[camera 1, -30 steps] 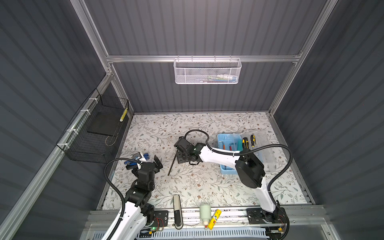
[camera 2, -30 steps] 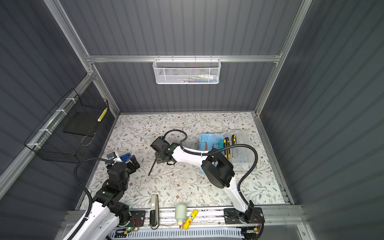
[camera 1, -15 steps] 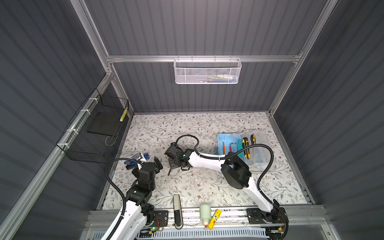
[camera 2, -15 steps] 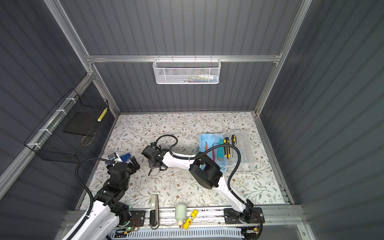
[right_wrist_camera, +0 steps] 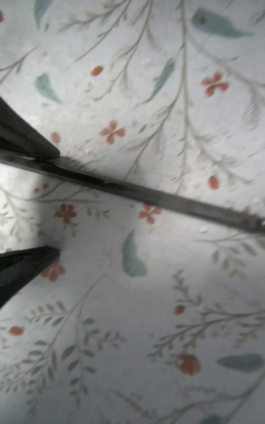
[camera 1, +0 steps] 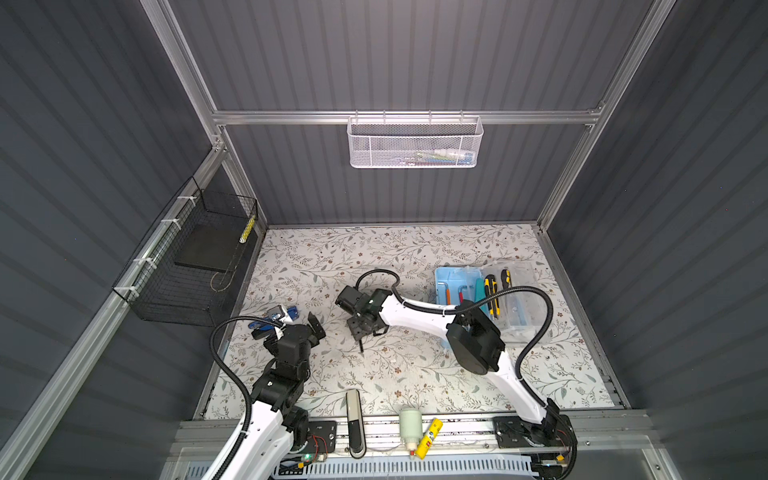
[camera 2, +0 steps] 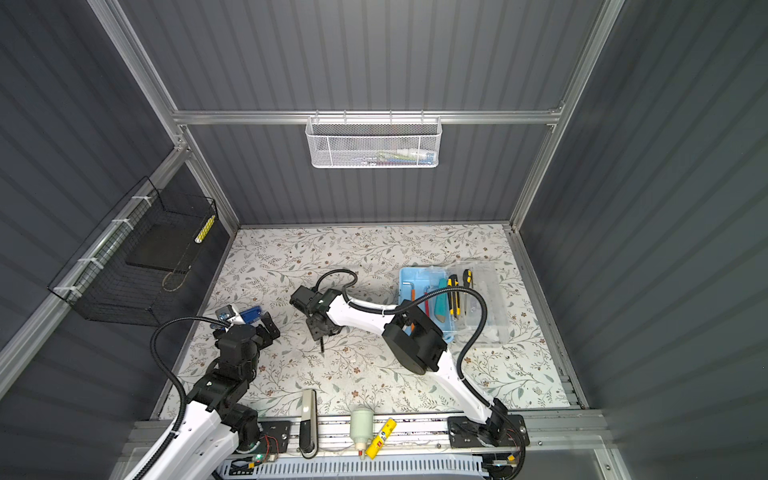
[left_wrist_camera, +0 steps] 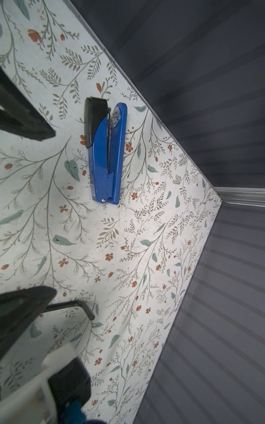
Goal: Pack the tool kit
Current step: 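Close the right gripper on the black hex key and lift it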
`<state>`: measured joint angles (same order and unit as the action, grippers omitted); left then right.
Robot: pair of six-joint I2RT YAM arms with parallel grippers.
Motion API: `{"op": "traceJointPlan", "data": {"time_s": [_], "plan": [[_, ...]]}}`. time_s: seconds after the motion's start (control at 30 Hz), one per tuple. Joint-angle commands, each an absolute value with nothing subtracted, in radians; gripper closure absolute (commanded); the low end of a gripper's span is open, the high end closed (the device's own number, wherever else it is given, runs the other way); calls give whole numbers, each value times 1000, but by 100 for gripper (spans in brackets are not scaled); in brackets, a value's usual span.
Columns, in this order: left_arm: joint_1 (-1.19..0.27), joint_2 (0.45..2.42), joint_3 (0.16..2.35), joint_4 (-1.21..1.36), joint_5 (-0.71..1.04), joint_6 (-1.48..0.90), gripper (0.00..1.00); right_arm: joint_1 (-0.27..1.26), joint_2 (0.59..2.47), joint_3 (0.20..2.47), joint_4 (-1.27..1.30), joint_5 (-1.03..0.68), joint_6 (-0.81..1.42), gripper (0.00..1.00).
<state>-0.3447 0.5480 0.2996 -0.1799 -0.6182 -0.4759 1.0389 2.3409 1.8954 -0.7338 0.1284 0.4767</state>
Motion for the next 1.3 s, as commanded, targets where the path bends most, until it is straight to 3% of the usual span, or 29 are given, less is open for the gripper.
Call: {"op": "traceJointPlan", "data": {"time_s": [0.0, 0.13, 0.27, 0.63, 1.0, 1.27], "plan": [[-337, 544, 301, -172, -617, -465, 1, 991, 2237, 1748, -806, 19, 447, 39], [-337, 538, 299, -173, -617, -465, 1, 894, 2068, 1543, -624, -150, 498, 38], [-337, 544, 301, -167, -611, -462, 1, 863, 2012, 1505, -522, -225, 457, 38], [-337, 542, 299, -169, -612, -462, 1, 920, 2276, 1878, -687, -178, 225, 36], [-337, 548, 301, -170, -615, -463, 0, 919, 2404, 1988, -734, -97, 154, 40], [-337, 548, 302, -172, -618, -465, 1, 926, 2469, 2035, -764, -33, 172, 50]]}}
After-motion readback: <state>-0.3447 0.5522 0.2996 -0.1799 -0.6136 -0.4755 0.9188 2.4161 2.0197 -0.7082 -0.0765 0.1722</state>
